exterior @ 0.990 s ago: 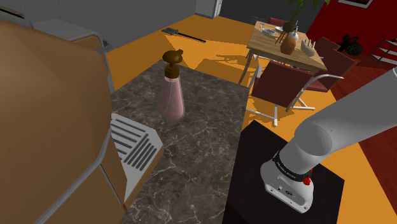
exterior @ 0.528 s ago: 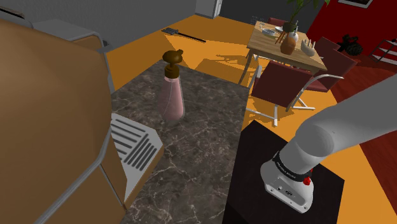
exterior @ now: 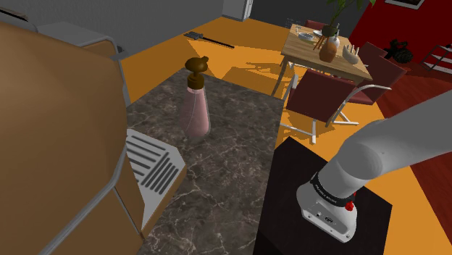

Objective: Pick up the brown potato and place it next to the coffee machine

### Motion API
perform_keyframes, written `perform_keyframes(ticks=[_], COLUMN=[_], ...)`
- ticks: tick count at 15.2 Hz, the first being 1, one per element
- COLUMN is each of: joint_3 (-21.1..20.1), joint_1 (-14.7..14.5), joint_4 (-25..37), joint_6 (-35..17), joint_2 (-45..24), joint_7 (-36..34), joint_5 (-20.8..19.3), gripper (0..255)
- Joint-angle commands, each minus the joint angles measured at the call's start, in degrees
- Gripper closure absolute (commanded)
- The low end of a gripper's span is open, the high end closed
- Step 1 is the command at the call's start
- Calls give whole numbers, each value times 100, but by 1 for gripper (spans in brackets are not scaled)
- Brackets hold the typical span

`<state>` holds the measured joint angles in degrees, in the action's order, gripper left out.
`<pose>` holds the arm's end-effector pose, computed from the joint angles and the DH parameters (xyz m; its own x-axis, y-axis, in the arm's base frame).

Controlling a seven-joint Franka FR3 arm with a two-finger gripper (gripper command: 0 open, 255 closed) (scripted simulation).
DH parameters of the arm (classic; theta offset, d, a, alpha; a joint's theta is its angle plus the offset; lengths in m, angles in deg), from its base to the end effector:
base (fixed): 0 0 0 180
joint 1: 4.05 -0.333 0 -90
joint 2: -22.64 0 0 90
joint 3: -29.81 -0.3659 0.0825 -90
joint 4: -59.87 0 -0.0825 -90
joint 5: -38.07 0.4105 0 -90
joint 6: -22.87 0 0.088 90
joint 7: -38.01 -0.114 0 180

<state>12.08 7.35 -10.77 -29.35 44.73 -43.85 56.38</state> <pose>0.2810 0.1388 0.9201 0.4221 -0.8985 -0.1205 -0.9065 -0.4170 -0.0662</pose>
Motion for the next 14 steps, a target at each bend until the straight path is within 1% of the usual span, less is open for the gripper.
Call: perform_keyframes(ticks=[1, 5, 9, 12, 14], joint_3=[-240, -821, -1528, -2212, -2807], joint_1=[-44, -116, -165, -190, -207], joint_4=[-5, 170, 493, 853, 1166], joint_6=[-49, -152, -272, -372, -439], joint_2=[37, -48, -289, -613, -939], joint_7=[-339, -1073, -1866, -2532, -3041], joint_5=[104, 266, 315, 203, -10], gripper=[255, 255, 255, 255, 255])
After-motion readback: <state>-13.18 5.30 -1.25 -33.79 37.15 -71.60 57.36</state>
